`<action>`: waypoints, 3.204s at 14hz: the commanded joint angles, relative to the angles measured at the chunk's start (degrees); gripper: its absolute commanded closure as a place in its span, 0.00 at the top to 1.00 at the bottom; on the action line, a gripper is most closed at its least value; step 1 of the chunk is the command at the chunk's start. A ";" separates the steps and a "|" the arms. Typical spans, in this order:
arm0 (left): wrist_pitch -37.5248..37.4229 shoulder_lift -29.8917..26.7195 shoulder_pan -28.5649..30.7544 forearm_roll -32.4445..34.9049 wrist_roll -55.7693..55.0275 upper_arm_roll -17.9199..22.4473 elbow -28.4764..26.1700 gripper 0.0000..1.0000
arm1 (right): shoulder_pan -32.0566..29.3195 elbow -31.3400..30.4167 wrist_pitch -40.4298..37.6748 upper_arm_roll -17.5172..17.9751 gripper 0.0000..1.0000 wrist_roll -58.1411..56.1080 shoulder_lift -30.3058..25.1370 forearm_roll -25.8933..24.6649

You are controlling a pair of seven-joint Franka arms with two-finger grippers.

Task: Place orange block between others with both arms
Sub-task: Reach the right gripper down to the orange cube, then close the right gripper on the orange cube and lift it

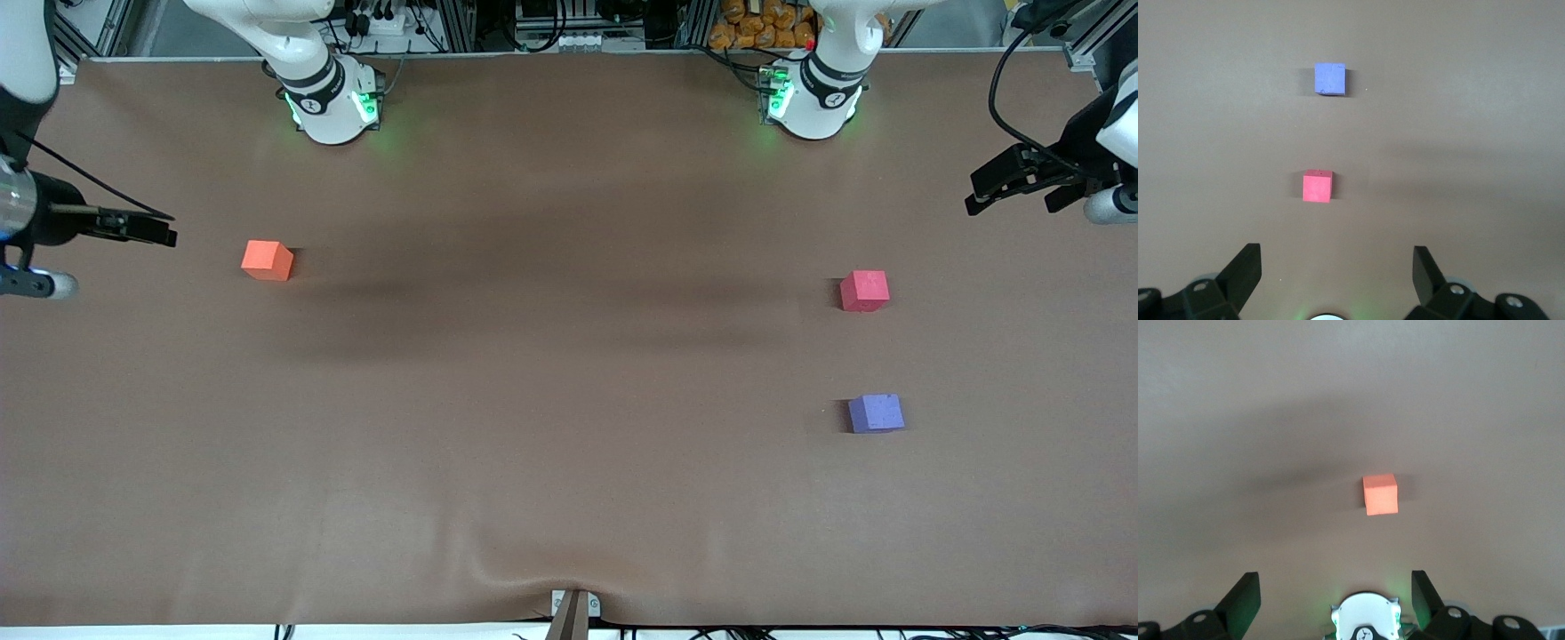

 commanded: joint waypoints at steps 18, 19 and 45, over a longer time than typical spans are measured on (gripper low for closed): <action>-1.08 0.58 1.23 0.01 2.09 -0.22 1.29 1.00 | -7.92 -27.52 26.58 0.61 1.00 -8.90 15.71 0.41; -1.08 0.58 1.23 0.01 2.09 -0.14 1.29 1.00 | -8.01 -27.52 26.94 0.52 1.00 -9.60 17.11 0.41; -1.25 0.66 1.14 0.36 2.09 -0.22 1.02 1.00 | 5.86 0.14 21.66 5.97 0.12 -13.39 26.08 22.09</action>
